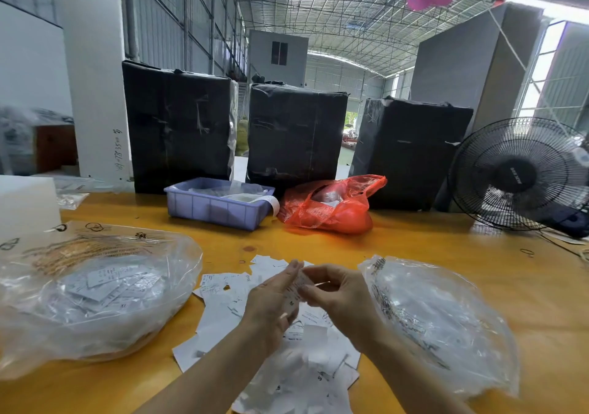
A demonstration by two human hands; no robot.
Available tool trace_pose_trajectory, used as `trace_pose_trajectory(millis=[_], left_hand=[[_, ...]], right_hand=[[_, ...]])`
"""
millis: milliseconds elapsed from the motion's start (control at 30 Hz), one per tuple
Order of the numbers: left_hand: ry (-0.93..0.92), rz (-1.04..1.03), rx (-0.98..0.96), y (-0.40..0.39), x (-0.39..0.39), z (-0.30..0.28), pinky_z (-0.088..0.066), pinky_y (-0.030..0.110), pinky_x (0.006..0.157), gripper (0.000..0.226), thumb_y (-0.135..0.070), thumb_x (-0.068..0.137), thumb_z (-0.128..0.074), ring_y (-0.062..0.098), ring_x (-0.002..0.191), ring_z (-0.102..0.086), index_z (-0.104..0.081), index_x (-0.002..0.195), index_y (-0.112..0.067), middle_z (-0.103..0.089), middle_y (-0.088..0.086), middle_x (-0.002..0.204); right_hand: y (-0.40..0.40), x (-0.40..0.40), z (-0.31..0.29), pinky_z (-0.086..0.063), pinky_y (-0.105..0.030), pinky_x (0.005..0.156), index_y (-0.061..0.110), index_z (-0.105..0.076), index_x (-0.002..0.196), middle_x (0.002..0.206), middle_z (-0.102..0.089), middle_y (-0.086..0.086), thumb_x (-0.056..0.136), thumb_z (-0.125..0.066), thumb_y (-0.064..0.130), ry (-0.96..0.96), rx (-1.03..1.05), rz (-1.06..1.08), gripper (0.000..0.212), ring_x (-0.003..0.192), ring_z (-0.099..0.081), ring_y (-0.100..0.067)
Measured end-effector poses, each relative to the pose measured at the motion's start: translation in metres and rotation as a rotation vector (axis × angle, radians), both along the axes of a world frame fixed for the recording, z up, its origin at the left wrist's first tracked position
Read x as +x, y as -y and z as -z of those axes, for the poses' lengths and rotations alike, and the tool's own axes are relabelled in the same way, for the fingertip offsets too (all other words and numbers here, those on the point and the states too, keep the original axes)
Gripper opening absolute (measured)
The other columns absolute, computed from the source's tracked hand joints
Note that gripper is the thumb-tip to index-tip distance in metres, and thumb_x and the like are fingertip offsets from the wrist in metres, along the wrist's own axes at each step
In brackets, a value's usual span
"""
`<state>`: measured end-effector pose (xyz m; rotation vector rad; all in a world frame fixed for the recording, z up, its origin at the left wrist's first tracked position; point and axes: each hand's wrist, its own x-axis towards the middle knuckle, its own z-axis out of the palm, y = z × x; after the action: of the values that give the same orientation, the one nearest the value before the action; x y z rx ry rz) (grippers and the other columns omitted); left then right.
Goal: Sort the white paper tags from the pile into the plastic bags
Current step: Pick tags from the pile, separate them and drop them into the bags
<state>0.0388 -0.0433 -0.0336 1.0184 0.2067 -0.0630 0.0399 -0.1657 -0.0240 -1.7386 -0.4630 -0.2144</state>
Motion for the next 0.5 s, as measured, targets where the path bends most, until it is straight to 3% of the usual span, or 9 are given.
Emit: trace_pose_trajectory(millis=[100, 200, 300, 400, 500], left_hand=[[0.012, 0.096, 0.117, -0.005, 0.0, -0.001, -0.043, 0.024, 0.056, 0.016, -0.026, 0.073, -0.075, 0.015, 0.065, -0.059, -0.074, 0.082, -0.014, -0.069, 0.003, 0.067], [0.041, 0.1, 0.253, -0.012, 0.003, -0.001, -0.04, 0.018, 0.048, 0.021, -0.024, 0.08, -0.072, 0.014, 0.059, -0.059, -0.073, 0.094, -0.009, -0.07, 0.005, 0.07], [0.026, 0.098, 0.268, -0.014, 0.005, -0.002, -0.039, 0.021, 0.055, 0.017, -0.026, 0.08, -0.072, 0.013, 0.06, -0.058, -0.073, 0.089, -0.012, -0.07, 0.002, 0.066], [0.013, 0.072, 0.271, -0.013, 0.007, 0.0, -0.039, 0.025, 0.059, 0.016, -0.027, 0.079, -0.073, 0.015, 0.066, -0.053, -0.072, 0.086, -0.012, -0.064, 0.0, 0.059], [0.017, 0.091, 0.263, -0.013, 0.008, 0.001, -0.04, 0.025, 0.059, 0.017, -0.027, 0.079, -0.073, 0.016, 0.065, -0.052, -0.072, 0.084, -0.011, -0.063, 0.001, 0.059]], right_hand=[[0.008, 0.003, -0.002, -0.052, -0.019, 0.061, 0.014, -0.074, 0.084, 0.074, -0.072, -0.004, 0.079, -0.07, -0.004, 0.005, -0.004, 0.059, 0.019, 0.066, -0.065, -0.009], [0.014, 0.006, -0.004, -0.056, -0.028, 0.066, 0.007, -0.072, 0.095, 0.079, -0.072, -0.01, 0.081, -0.071, 0.004, -0.055, -0.013, 0.079, 0.015, 0.069, -0.065, -0.015], [0.014, 0.006, -0.004, -0.054, -0.024, 0.06, 0.011, -0.071, 0.094, 0.075, -0.071, -0.005, 0.081, -0.073, 0.015, -0.118, -0.036, 0.059, 0.013, 0.063, -0.065, -0.011], [0.015, 0.006, -0.004, -0.048, -0.018, 0.055, 0.013, -0.074, 0.081, 0.065, -0.07, -0.002, 0.081, -0.073, 0.013, -0.11, -0.058, 0.052, 0.001, 0.057, -0.062, -0.008], [0.018, 0.008, -0.005, -0.047, -0.017, 0.056, 0.012, -0.072, 0.085, 0.067, -0.07, -0.002, 0.08, -0.073, 0.011, -0.166, -0.016, 0.049, 0.006, 0.059, -0.062, -0.009]])
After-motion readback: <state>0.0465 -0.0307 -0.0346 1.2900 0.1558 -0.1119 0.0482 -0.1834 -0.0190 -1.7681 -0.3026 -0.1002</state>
